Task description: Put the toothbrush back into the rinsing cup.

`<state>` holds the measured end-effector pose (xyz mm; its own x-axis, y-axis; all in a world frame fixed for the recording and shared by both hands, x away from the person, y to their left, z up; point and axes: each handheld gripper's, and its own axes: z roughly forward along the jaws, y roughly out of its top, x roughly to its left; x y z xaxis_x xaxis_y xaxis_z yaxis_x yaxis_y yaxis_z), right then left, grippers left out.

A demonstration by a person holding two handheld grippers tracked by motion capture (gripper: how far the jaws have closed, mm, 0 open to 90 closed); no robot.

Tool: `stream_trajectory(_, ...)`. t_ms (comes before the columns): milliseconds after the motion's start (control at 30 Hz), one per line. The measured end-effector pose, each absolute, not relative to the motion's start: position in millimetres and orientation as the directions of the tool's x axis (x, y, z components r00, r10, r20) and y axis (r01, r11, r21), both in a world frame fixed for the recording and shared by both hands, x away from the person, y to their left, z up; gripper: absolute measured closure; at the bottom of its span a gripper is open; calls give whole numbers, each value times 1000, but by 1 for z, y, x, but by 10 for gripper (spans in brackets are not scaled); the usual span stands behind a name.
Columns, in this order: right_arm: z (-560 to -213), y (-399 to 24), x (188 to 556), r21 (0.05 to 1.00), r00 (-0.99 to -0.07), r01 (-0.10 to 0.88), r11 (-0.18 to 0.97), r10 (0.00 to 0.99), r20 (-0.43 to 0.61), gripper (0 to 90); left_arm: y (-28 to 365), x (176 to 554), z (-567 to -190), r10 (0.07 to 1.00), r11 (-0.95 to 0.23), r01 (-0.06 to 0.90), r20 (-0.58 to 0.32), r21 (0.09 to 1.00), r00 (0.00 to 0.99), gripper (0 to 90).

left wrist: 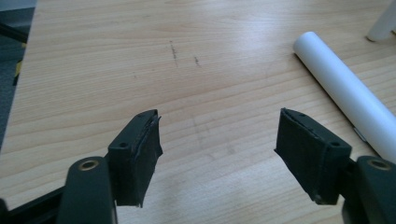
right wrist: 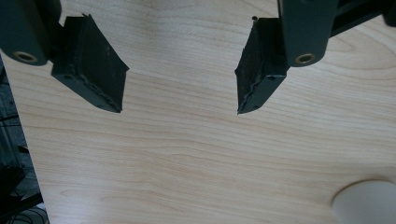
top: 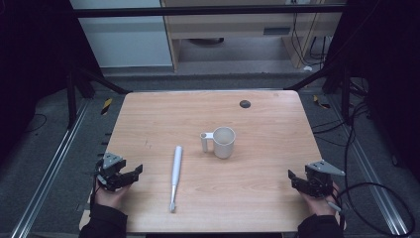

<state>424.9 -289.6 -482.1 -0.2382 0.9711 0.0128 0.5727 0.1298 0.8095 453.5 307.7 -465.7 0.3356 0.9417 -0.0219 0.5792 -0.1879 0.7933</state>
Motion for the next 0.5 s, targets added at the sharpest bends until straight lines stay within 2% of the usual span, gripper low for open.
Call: stream_trajectory(500, -476, -275, 417, 818, -285, 552, 165, 959, -1, 394, 287, 444, -461, 906, -263, 580, -10, 771, 424, 478)
